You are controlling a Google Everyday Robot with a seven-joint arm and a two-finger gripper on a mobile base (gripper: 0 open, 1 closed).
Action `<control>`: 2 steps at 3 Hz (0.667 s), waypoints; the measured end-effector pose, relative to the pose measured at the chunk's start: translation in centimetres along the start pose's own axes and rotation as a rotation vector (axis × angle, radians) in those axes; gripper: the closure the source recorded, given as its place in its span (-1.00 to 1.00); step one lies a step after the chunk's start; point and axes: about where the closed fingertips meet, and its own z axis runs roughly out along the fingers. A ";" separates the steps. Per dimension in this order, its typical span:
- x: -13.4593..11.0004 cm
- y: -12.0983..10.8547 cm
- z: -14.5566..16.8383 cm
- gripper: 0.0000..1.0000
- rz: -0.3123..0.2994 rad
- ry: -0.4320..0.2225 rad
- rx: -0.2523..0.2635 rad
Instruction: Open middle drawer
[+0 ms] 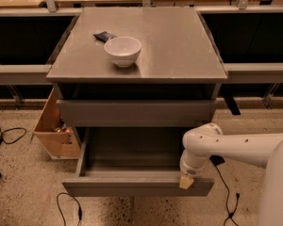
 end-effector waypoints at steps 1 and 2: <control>2.4 4.1 0.6 1.00 0.028 0.012 -0.093; 2.1 4.0 0.3 1.00 0.028 0.012 -0.093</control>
Offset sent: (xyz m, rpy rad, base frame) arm -0.3172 -0.0768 -0.0149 0.0954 0.6527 -0.1234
